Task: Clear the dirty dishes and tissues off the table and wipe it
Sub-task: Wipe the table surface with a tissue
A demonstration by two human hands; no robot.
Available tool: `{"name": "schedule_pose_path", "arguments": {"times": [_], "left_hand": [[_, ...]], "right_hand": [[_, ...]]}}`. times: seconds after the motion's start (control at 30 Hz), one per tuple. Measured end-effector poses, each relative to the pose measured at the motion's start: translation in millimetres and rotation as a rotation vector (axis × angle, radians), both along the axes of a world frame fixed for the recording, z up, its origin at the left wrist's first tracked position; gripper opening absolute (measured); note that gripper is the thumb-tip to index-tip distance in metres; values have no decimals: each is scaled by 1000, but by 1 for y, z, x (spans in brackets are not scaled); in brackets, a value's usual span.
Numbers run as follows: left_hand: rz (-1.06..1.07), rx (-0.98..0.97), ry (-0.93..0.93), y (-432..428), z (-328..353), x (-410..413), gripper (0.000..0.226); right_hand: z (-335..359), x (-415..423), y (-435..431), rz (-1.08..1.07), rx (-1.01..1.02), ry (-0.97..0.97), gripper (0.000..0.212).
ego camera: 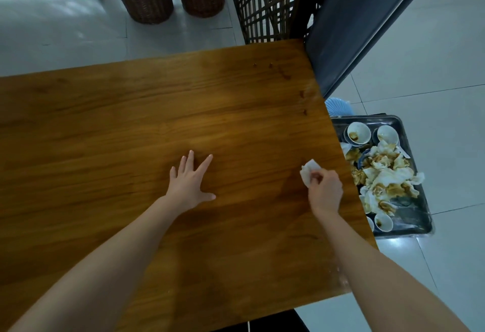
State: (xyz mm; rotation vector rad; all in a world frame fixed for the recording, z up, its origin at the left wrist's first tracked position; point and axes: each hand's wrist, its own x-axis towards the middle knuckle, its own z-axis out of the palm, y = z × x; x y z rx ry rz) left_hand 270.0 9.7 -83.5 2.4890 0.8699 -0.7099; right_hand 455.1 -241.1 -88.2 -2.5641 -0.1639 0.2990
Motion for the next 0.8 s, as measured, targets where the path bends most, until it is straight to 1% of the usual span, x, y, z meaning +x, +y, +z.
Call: {"name": "schedule_pose_path", "arguments": {"times": [0.1, 0.2, 0.3, 0.4, 0.47, 0.5, 0.57, 0.63, 0.7, 0.73, 0.8], "left_hand": [[24, -4, 26, 3, -2, 5, 110], [38, 5, 32, 8, -3, 10, 110], [54, 21, 37, 13, -4, 17, 111], [74, 29, 43, 18, -5, 24, 111], [63, 17, 47, 21, -4, 29, 110], [60, 12, 42, 23, -4, 31, 110], [63, 21, 30, 26, -5, 34, 109], [69, 32, 32, 30, -8, 35, 109], [72, 36, 42, 34, -12, 35, 110], [73, 37, 46, 35, -14, 34, 111], [81, 43, 60, 38, -15, 36, 113]], "right_hand": [[-4, -26, 15, 12, 58, 13, 21], [-7, -58, 39, 195, 127, 102, 18], [-12, -86, 61, 392, 117, 158, 26], [-18, -78, 62, 532, 128, 175, 25], [-18, -55, 57, 575, 145, 188, 22], [-17, -40, 55, 543, 153, 173, 21], [-13, -4, 52, 398, 172, 130, 19], [-9, 35, 47, 197, 167, 94, 16], [-10, 66, 44, -34, 146, 61, 17], [-10, 74, 45, -127, 135, 46, 18], [-11, 74, 54, -244, 124, 30, 18]]}}
